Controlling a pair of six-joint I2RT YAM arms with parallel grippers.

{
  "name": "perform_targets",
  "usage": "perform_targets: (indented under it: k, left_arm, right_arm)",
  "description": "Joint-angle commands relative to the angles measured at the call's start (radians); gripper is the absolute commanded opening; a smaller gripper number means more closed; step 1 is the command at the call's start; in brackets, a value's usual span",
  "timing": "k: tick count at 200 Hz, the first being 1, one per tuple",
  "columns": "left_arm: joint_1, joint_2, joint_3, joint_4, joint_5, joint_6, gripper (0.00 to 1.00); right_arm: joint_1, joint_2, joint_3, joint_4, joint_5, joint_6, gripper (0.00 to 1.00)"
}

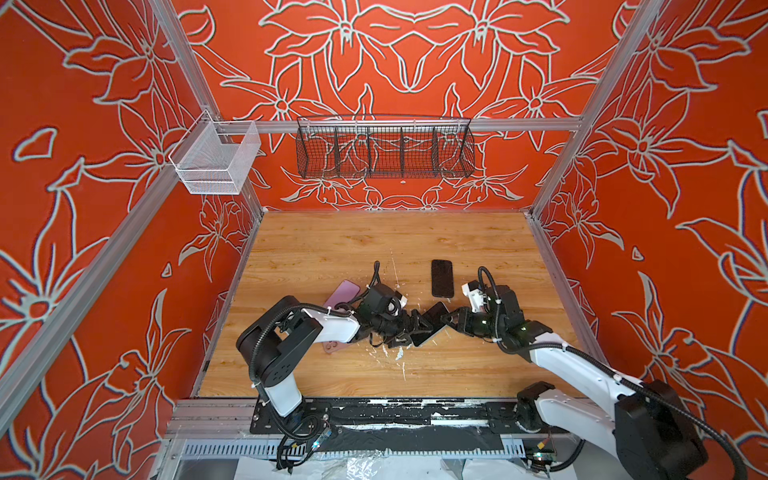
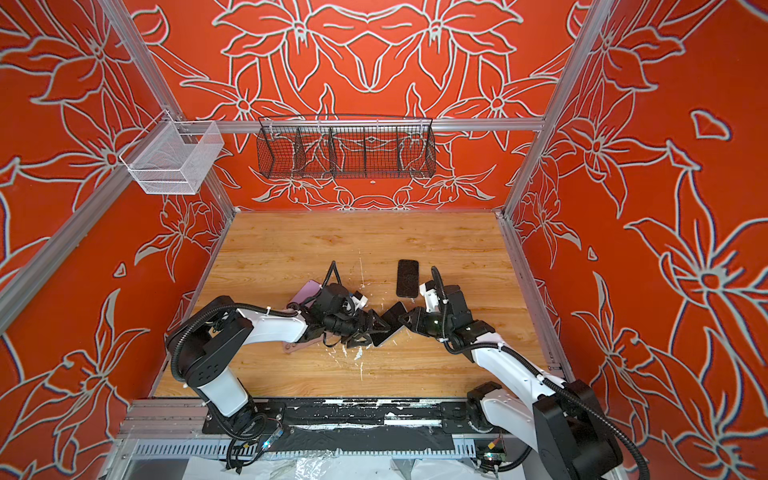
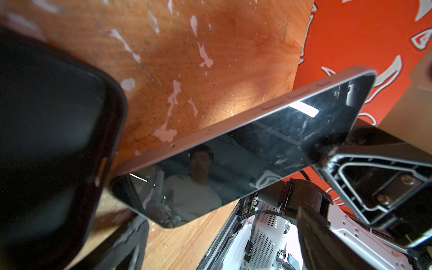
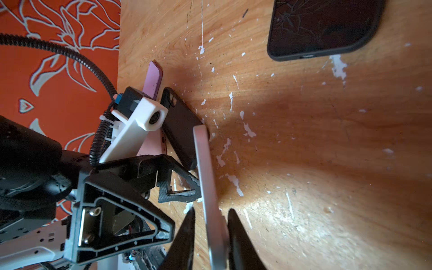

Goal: Put the phone into the phone case
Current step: 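Lift and tilt the white-edged phone upward with both grippers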

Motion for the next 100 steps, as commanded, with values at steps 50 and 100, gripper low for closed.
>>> perform_targets:
  k: [50, 100]
  left_arm:
    - [-0.008, -0.066, 0.076, -0.165, -0.043, 0.099, 0.97]
    - [0.048, -0.295, 0.199, -0.428, -0.133, 0.267, 0.97]
  right_arm:
    - [0.016, -0.054, 0.068, -0.129, 0.093, -0.063, 0.05]
    - [0.015, -0.114, 0.259, -0.376, 0.143, -0.159, 0.00]
